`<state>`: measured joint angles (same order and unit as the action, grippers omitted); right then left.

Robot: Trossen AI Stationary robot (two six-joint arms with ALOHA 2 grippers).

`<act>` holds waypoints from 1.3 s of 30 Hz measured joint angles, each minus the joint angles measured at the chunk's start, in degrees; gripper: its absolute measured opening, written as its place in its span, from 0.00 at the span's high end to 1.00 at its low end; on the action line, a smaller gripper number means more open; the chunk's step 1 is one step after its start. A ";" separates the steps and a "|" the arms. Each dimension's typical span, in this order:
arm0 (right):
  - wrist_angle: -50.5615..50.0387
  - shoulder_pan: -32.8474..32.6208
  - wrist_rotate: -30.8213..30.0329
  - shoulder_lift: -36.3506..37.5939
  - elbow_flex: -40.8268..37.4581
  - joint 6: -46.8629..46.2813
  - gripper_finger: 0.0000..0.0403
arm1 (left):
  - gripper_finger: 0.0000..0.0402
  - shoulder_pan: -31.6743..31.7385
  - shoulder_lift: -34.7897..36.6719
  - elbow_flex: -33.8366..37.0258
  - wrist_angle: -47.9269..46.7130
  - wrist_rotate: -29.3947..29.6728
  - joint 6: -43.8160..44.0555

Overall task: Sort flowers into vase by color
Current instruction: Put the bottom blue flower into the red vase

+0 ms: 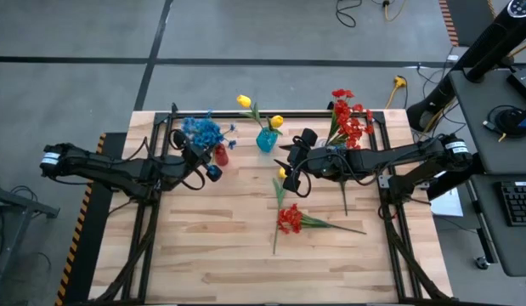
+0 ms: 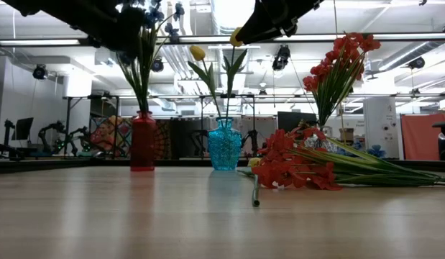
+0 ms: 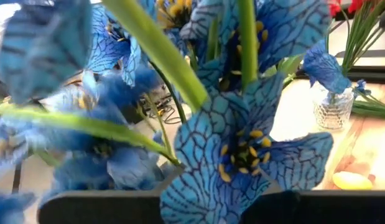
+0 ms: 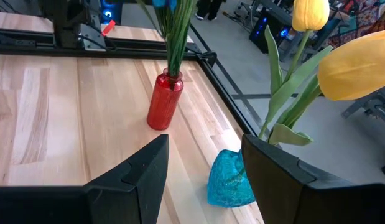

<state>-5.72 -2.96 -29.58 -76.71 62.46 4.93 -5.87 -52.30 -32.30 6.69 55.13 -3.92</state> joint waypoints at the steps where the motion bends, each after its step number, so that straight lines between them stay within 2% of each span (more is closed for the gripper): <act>1: 0.00 0.00 0.00 0.00 0.00 0.00 0.51 | 0.99 0.00 0.00 0.41 0.25 -0.01 0.04; 21: 0.00 0.00 0.00 0.00 0.00 -0.33 0.51 | 0.99 0.13 -3.70 1.76 0.69 0.05 2.87; 33: -0.02 -0.01 0.00 0.00 0.00 -0.22 0.51 | 0.98 0.25 -7.63 1.85 1.02 3.98 3.64; 39: -0.02 -0.01 0.00 0.00 0.00 -0.22 0.51 | 0.98 0.26 -7.84 1.83 1.35 4.09 3.80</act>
<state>-5.74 -2.97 -29.58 -76.71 62.46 4.71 -5.61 -60.14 -30.48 8.04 59.22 -0.12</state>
